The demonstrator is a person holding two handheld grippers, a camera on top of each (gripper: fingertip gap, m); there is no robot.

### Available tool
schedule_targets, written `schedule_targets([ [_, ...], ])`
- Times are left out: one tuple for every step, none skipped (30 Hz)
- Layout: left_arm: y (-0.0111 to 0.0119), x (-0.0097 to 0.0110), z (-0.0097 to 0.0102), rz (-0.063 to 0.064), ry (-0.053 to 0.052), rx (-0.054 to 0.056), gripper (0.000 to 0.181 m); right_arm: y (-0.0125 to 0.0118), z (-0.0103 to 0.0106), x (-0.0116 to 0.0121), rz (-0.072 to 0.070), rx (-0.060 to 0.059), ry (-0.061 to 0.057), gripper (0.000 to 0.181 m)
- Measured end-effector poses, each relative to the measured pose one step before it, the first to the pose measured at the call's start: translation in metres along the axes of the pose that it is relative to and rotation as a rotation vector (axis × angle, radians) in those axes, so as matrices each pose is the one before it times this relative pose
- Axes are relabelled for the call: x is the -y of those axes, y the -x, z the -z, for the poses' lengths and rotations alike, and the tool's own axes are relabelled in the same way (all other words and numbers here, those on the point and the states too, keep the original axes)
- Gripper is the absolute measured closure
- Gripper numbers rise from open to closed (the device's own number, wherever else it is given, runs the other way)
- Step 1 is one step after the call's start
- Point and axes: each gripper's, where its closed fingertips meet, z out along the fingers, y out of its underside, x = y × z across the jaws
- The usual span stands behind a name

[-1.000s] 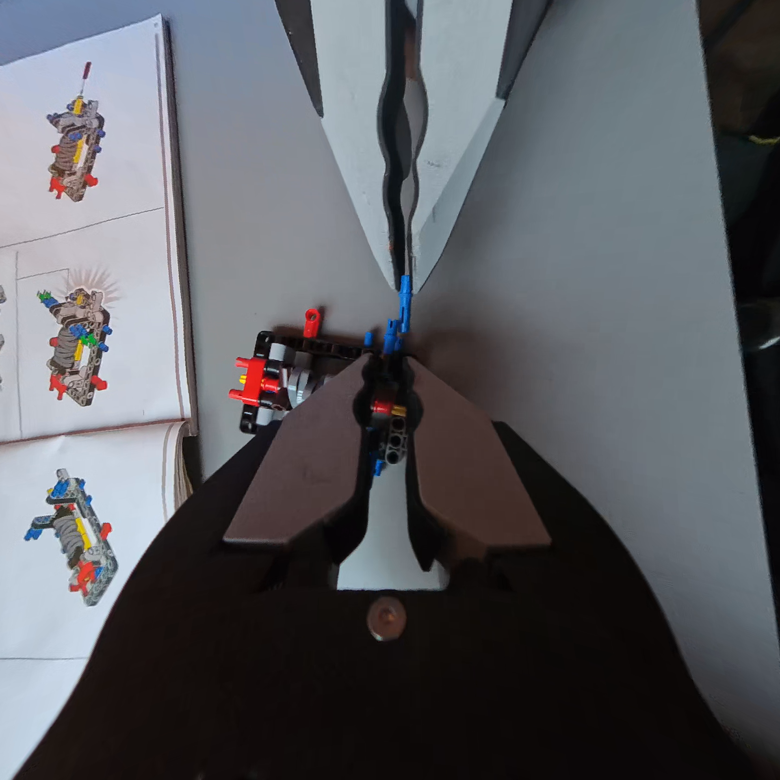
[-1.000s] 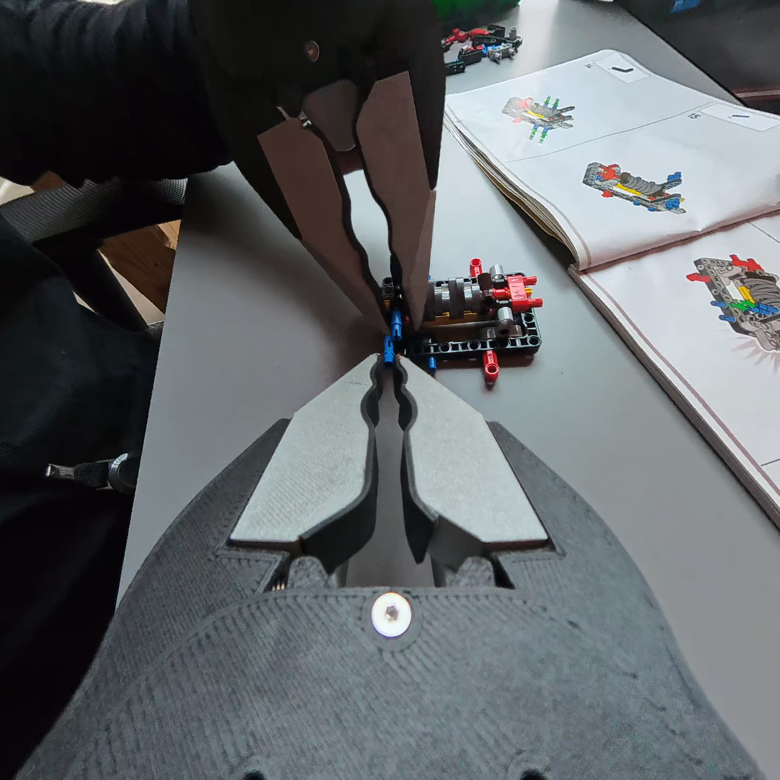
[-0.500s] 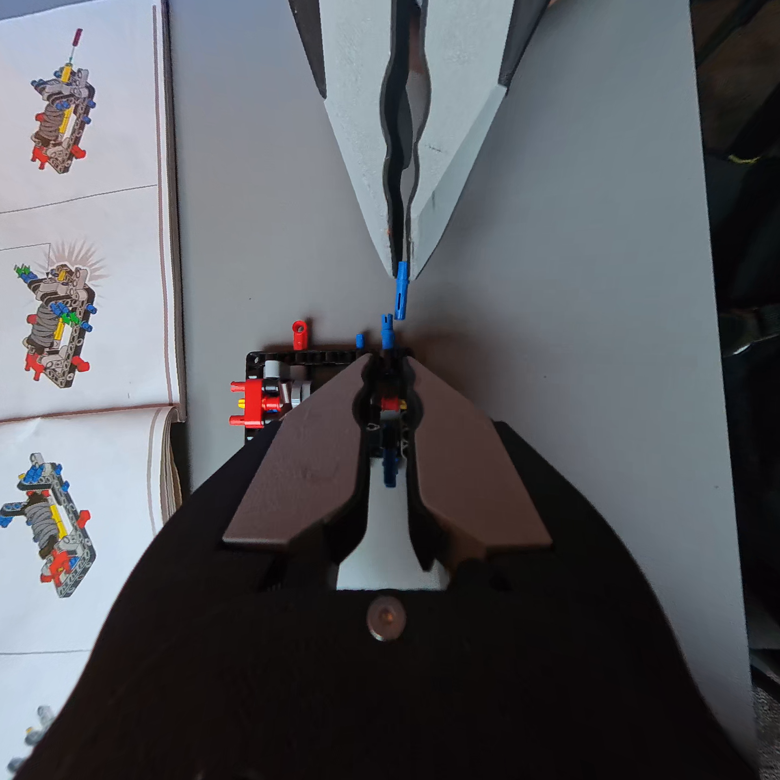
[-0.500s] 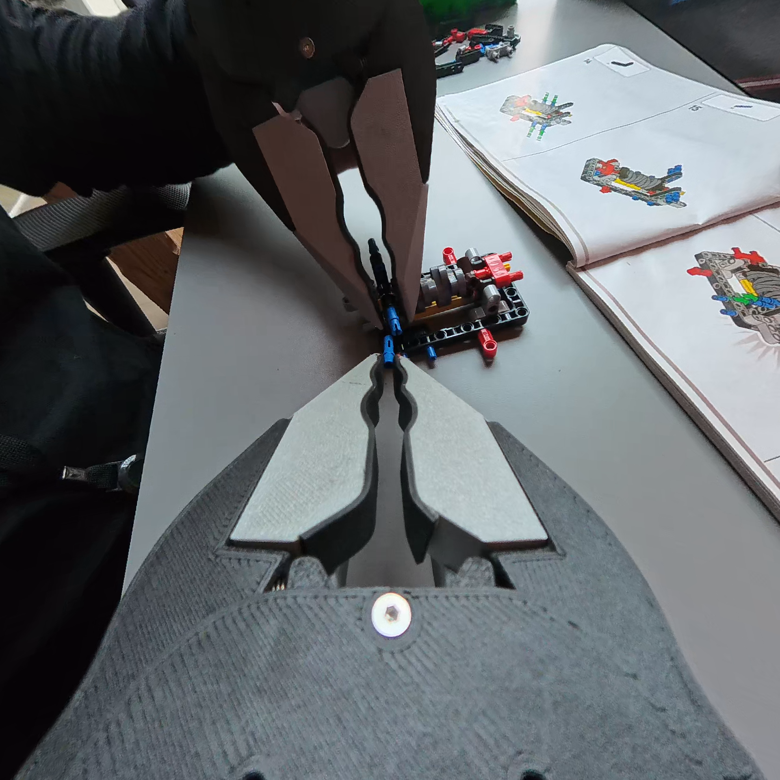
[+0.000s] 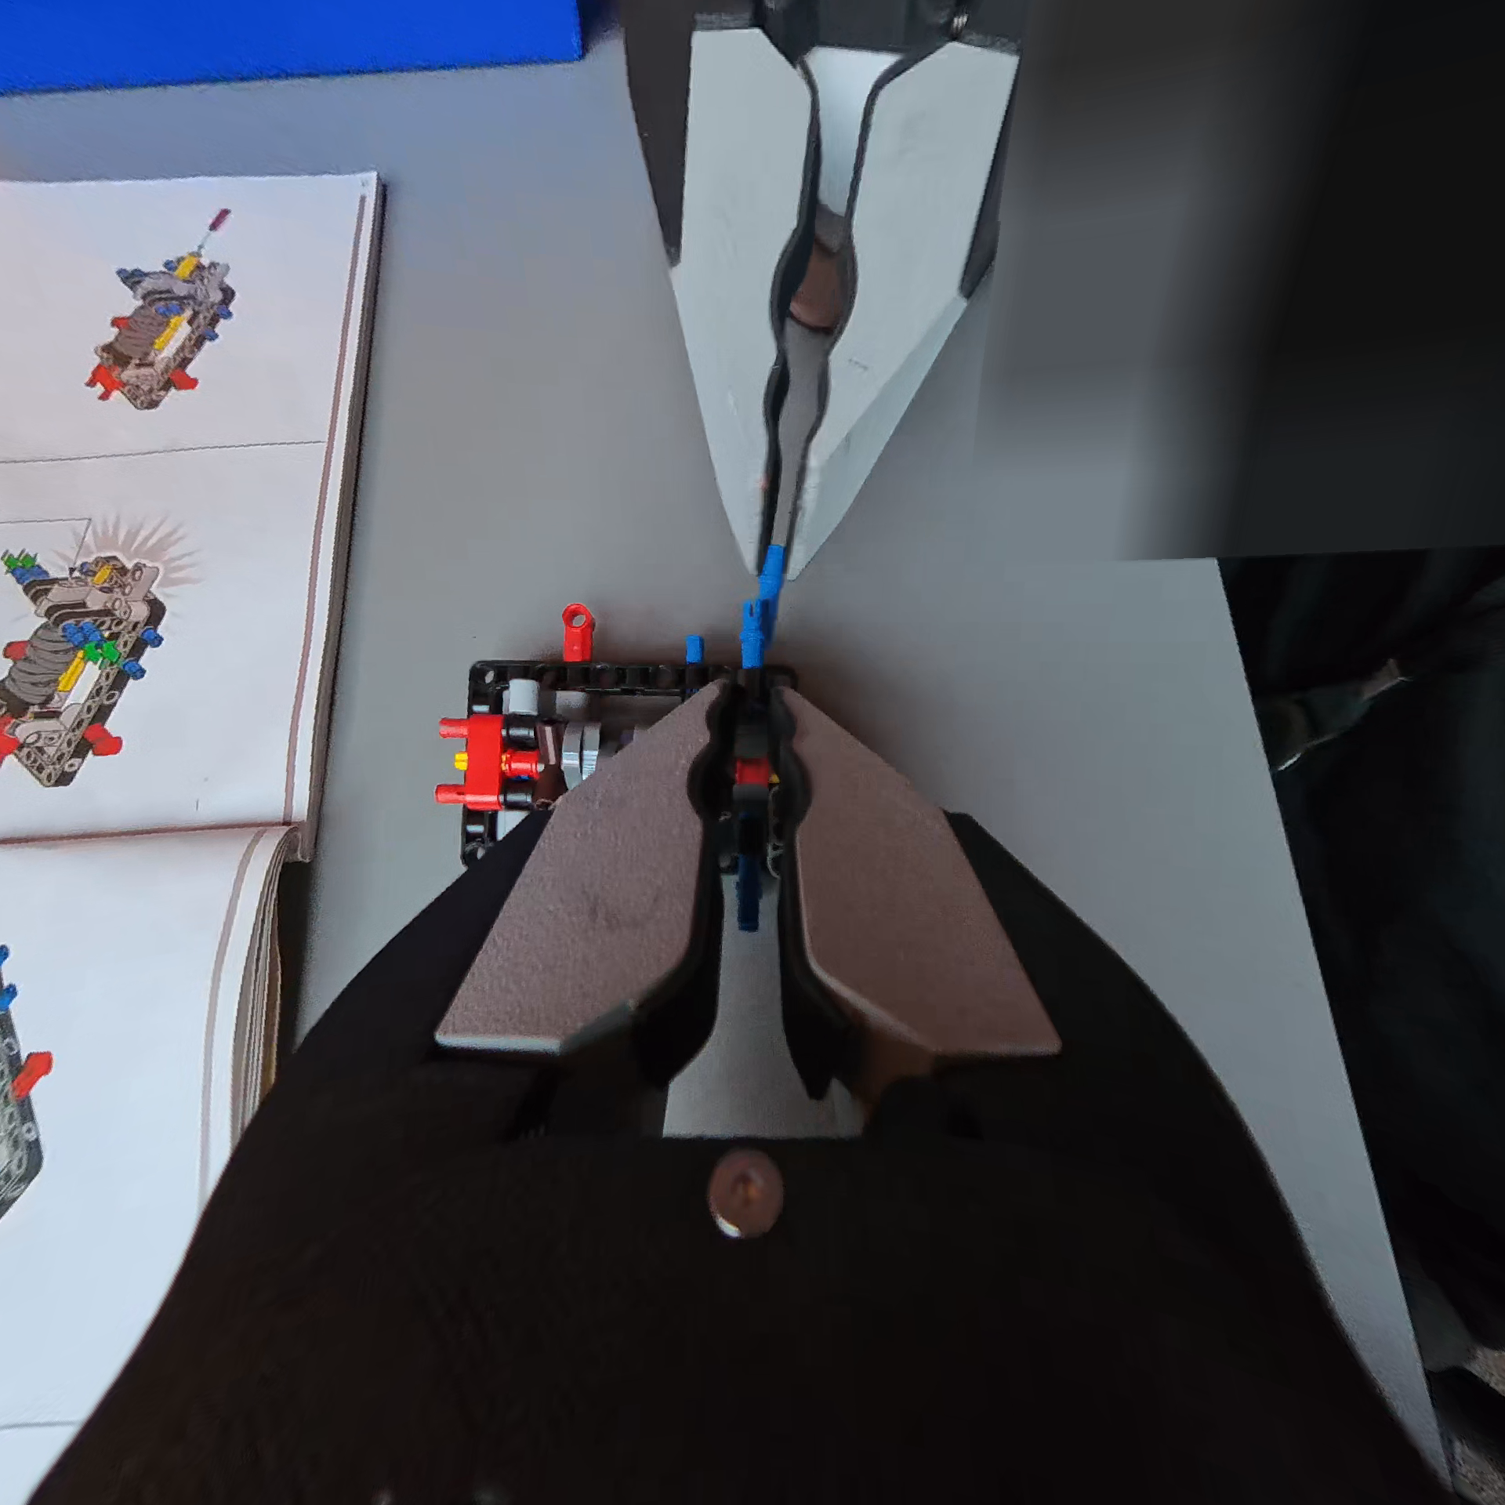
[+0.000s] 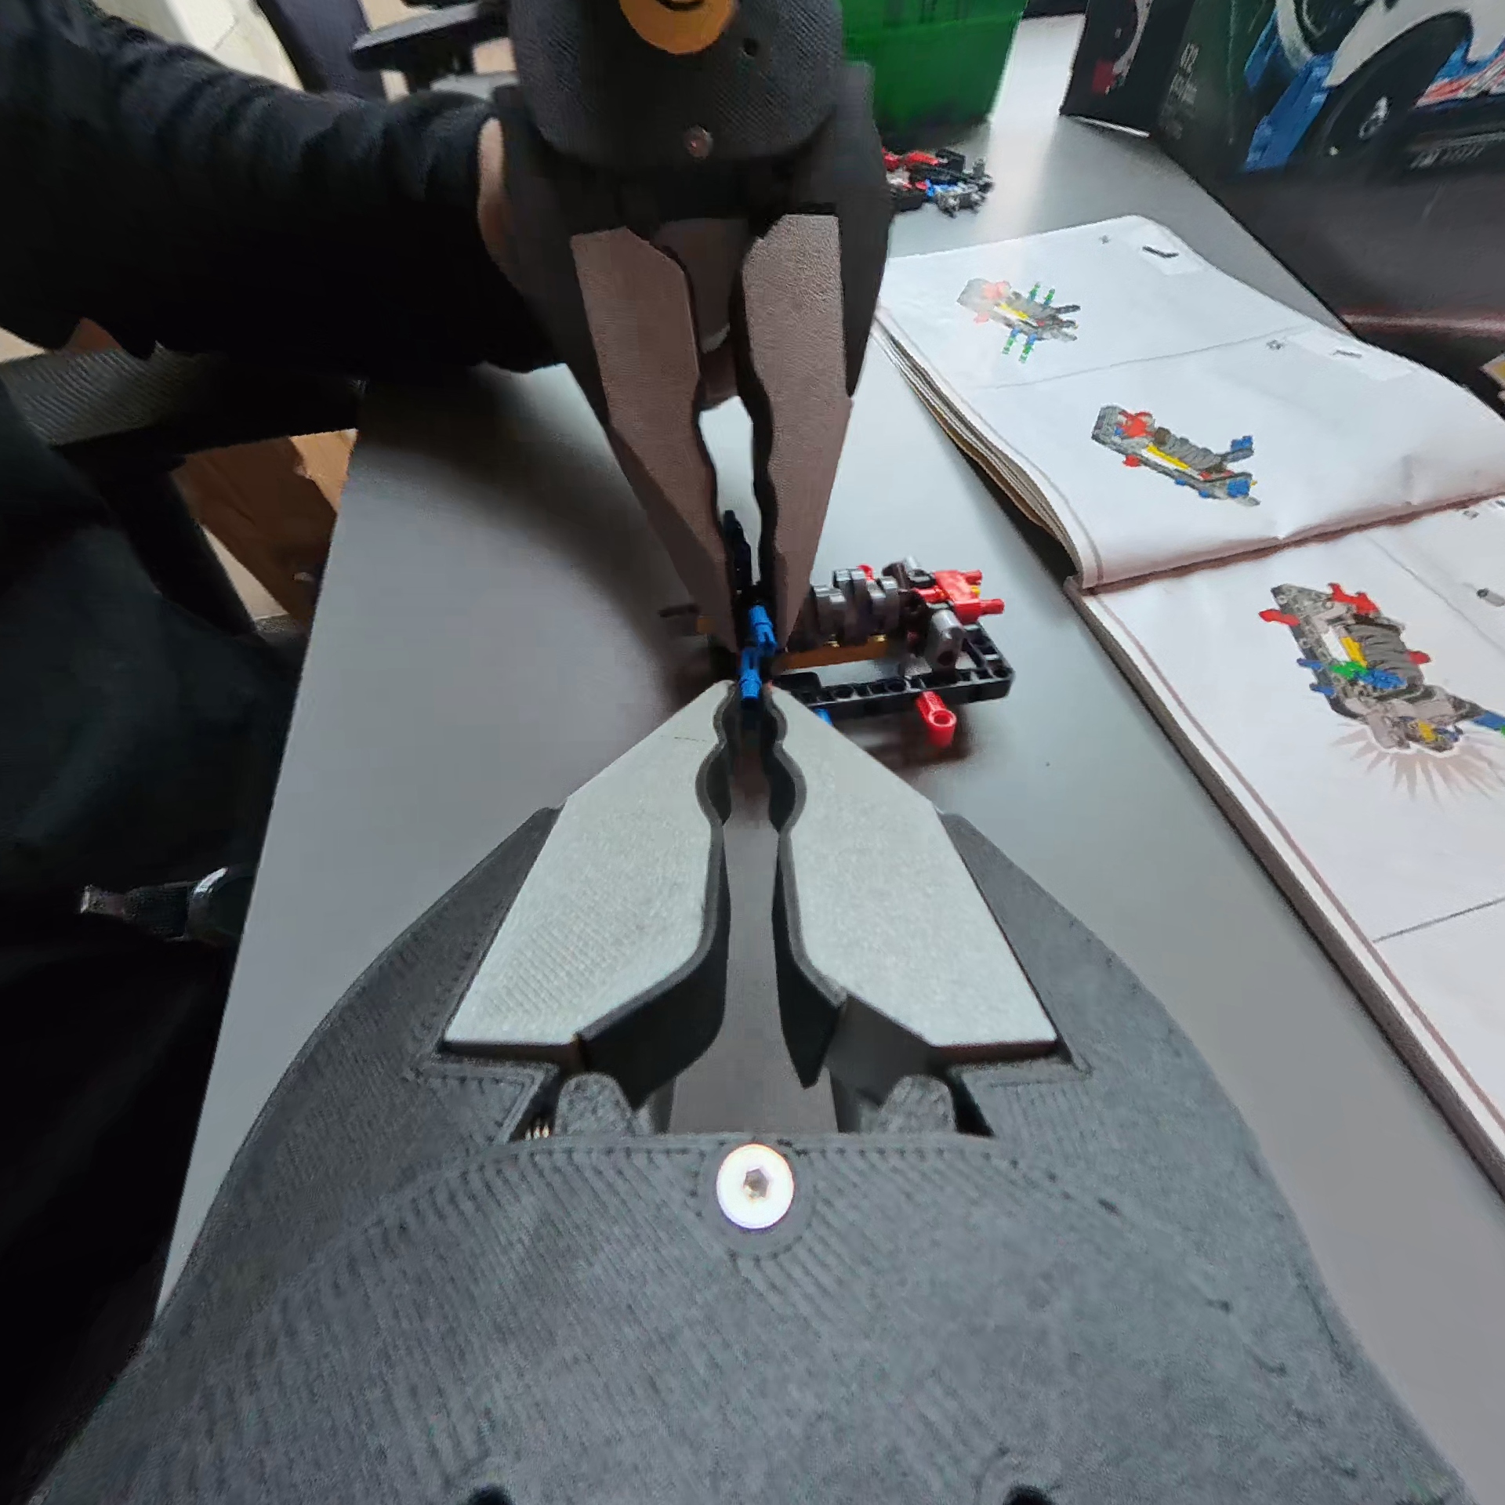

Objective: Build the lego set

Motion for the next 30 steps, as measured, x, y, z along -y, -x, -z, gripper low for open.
schedule_targets([
  [-0.00046, -0.00003, 0.00018, 0.0017, -0.0121, -0.0065, 0.176, 0.00307, 0.00089, 0.00140, 0.0138, 0.0141, -0.0003, 0.181],
  [-0.00095, -0.00053, -0.00010, -0.0012, -0.0079, -0.0093, 0.176, 0.00169, 0.00033, 0.00099, 0.0070, 0.0057, 0.0023, 0.181],
  [-0.00090, 0.00022, -0.00003, -0.0010, -0.0097, -0.0079, 0.176, 0.00072, -0.00038, 0.00042, 0.0038, 0.0010, 0.0028, 0.181],
  [-0.00117, 0.00178, 0.00018, 0.0022, -0.0175, -0.0100, 0.176, -0.00059, -0.00116, -0.00084, 0.0004, -0.0052, 0.0082, 0.181],
  [-0.00230, 0.00239, 0.00043, 0.0044, -0.0199, -0.0190, 0.176, -0.00163, -0.00140, -0.00159, -0.0016, -0.0113, 0.0114, 0.181],
  [-0.00187, 0.00198, 0.00035, 0.0031, -0.0143, -0.0165, 0.176, -0.00079, -0.00128, -0.00102, -0.0017, -0.0050, 0.0077, 0.181],
  [0.00102, -0.00131, -0.00033, -0.0024, 0.0051, 0.0040, 0.176, 0.00080, -0.00063, 0.00062, -0.0017, 0.0055, -0.0027, 0.181],
  [0.00162, -0.00075, -0.00027, -0.0075, 0.0004, 0.0125, 0.176, 0.00109, -0.00008, 0.00132, -0.0013, 0.0065, -0.0069, 0.181],
  [0.00020, -0.00051, -0.00037, -0.0078, 0.0010, 0.0044, 0.176, 0.00091, 0.00033, 0.00135, 0.0029, 0.0042, -0.0062, 0.181],
  [-0.00028, -0.00005, -0.00025, -0.0038, -0.0008, 0.0011, 0.176, 0.00039, 0.00035, 0.00078, 0.0055, -0.0001, -0.0030, 0.181],
  [-0.00064, 0.00013, -0.00032, -0.0024, -0.0019, -0.0023, 0.176, -0.00036, 0.00014, 0.00036, 0.0050, -0.0042, -0.0010, 0.181],
  [-0.00009, -0.00006, -0.00029, -0.0001, -0.0012, 0.0002, 0.176, -0.00069, 0.00006, 0.00003, 0.0036, -0.0050, -0.0006, 0.181],
  [0.00030, 0.00018, 0.00002, 0.0016, -0.0032, 0.0000, 0.176, -0.00075, -0.00009, -0.00012, 0.0011, -0.0041, -0.0005, 0.181],
  [-0.00013, 0.00012, 0.00010, 0.0024, -0.0031, -0.0030, 0.176, -0.00063, -0.00007, -0.00048, -0.0003, -0.0037, 0.0017, 0.181],
  [-0.00013, 0.00077, 0.00009, 0.0028, -0.0062, -0.0021, 0.176, -0.00022, -0.00028, -0.00073, 0.0022, -0.0024, 0.0040, 0.181],
  [-0.00012, 0.00010, -0.00004, -0.0020, 0.0002, 0.0010, 0.176, 0.00026, 0.00011, 0.00040, 0.0056, -0.0035, -0.0022, 0.181],
  [-0.00001, 0.00070, -0.00004, -0.0047, -0.0052, 0.0030, 0.176, 0.00027, 0.00010, 0.00091, 0.0083, -0.0046, -0.0048, 0.181],
  [0.00027, -0.00001, -0.00005, -0.0010, 0.0003, 0.0034, 0.176, -0.00014, 0.00016, 0.00039, 0.0086, -0.0065, -0.0021, 0.181],
  [0.00038, -0.00008, -0.00015, -0.0011, -0.0019, 0.0030, 0.175, -0.00021, -0.00009, 0.00035, 0.0047, -0.0055, -0.0026, 0.181],
  [-0.00005, -0.00002, -0.00020, 0.0008, -0.0034, -0.0005, 0.175, 0.00031, -0.00007, 0.00030, 0.0025, -0.0006, -0.0024, 0.181],
  [-0.00063, 0.00000, -0.00052, 0.0028, -0.0038, -0.0052, 0.176, 0.00040, 0.00015, 0.00018, 0.0051, 0.0011, -0.0011, 0.181],
  [-0.00056, 0.00002, -0.00054, 0.0029, -0.0027, -0.0040, 0.176, 0.00040, 0.00025, -0.00019, 0.0070, -0.0006, 0.0021, 0.181],
  [-0.00003, -0.00010, -0.00033, 0.0014, -0.0003, -0.0006, 0.176, 0.00023, 0.00006, -0.00066, 0.0118, -0.0022, 0.0035, 0.181],
  [-0.00015, -0.00046, -0.00069, 0.0021, 0.0022, -0.0010, 0.176, 0.00023, -0.00014, -0.00108, 0.0130, -0.0016, 0.0044, 0.181],
  [0.00005, -0.00080, -0.00076, 0.0024, 0.0013, -0.0007, 0.176, 0.00012, -0.00026, -0.00144, 0.0061, -0.0002, 0.0058, 0.181],
  [-0.00012, -0.00085, -0.00070, 0.0070, -0.0007, -0.0027, 0.176, 0.00037, -0.00053, -0.00153, 0.0022, 0.0022, 0.0056, 0.181],
  [-0.00039, -0.00131, -0.00060, 0.0077, -0.0002, -0.0054, 0.176, 0.00075, -0.00081, -0.00169, -0.0004, 0.0054, 0.0051, 0.181],
  [-0.00003, -0.00127, -0.00014, 0.0071, 0.0002, -0.0035, 0.176, 0.00044, -0.00104, -0.00135, -0.0032, 0.0040, 0.0039, 0.181],
  [0.00004, -0.00084, 0.00008, 0.0084, -0.0018, -0.0039, 0.176, 0.00018, -0.00085, -0.00092, -0.0040, 0.0020, 0.0020, 0.181],
  [0.00029, -0.00020, 0.00023, 0.0094, -0.0067, -0.0032, 0.176, -0.00021, -0.00049, -0.00012, -0.0057, 0.0018, -0.0024, 0.181],
])
